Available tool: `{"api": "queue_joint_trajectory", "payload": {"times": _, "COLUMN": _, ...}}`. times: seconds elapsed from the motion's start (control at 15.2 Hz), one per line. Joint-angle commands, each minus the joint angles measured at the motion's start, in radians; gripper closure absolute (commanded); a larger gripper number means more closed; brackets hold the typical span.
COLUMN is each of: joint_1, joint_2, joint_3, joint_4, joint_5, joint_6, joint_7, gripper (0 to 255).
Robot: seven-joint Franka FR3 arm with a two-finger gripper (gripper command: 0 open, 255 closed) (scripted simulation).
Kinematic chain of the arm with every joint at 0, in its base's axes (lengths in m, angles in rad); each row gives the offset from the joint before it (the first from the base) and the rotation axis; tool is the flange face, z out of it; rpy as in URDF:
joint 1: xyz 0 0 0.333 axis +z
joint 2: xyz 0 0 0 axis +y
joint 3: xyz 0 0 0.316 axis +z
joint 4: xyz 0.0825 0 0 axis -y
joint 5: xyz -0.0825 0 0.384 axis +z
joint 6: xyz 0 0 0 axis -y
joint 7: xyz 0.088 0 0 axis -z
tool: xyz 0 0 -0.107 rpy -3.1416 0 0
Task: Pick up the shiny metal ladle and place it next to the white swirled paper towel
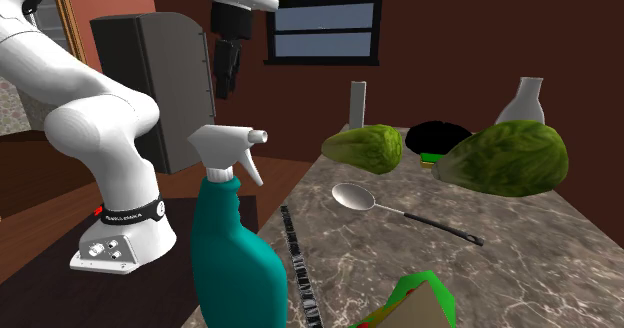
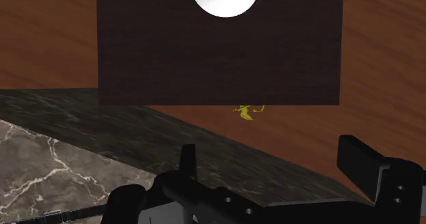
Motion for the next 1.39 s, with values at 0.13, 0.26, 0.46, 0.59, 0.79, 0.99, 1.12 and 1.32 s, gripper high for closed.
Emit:
{"api": "queue_joint_trajectory", "payload": {"times": 0.13, "joint_1": -0.011, "joint_2": 0.059, "joint_3": -0.001, "joint_4": -0.001, "joint_5": 0.01, "joint_6": 0.073, "joint_7": 0.031, "gripper": 0}}
{"api": "queue_joint_trajectory", "payload": {"times": 0.26, "joint_1": -0.021, "joint_2": 0.121, "joint_3": -0.003, "joint_4": 0.004, "joint_5": 0.019, "joint_6": 0.143, "joint_7": 0.061, "gripper": 0}}
{"api": "queue_joint_trajectory", "payload": {"times": 0.46, "joint_1": -0.036, "joint_2": 0.219, "joint_3": -0.008, "joint_4": 0.02, "joint_5": 0.032, "joint_6": 0.243, "joint_7": 0.103, "gripper": 0}}
{"api": "queue_joint_trajectory", "payload": {"times": 0.59, "joint_1": -0.045, "joint_2": 0.287, "joint_3": -0.012, "joint_4": 0.038, "joint_5": 0.04, "joint_6": 0.306, "joint_7": 0.13, "gripper": 0}}
{"api": "queue_joint_trajectory", "payload": {"times": 0.79, "joint_1": -0.058, "joint_2": 0.39, "joint_3": -0.02, "joint_4": 0.073, "joint_5": 0.054, "joint_6": 0.394, "joint_7": 0.166, "gripper": 0}}
{"api": "queue_joint_trajectory", "payload": {"times": 0.99, "joint_1": -0.07, "joint_2": 0.494, "joint_3": -0.031, "joint_4": 0.119, "joint_5": 0.069, "joint_6": 0.472, "joint_7": 0.2, "gripper": 0}}
{"api": "queue_joint_trajectory", "payload": {"times": 1.12, "joint_1": -0.077, "joint_2": 0.563, "joint_3": -0.039, "joint_4": 0.155, "joint_5": 0.081, "joint_6": 0.518, "joint_7": 0.22, "gripper": 0}}
{"api": "queue_joint_trajectory", "payload": {"times": 1.32, "joint_1": -0.089, "joint_2": 0.667, "joint_3": -0.052, "joint_4": 0.216, "joint_5": 0.101, "joint_6": 0.58, "joint_7": 0.248, "gripper": 0}}
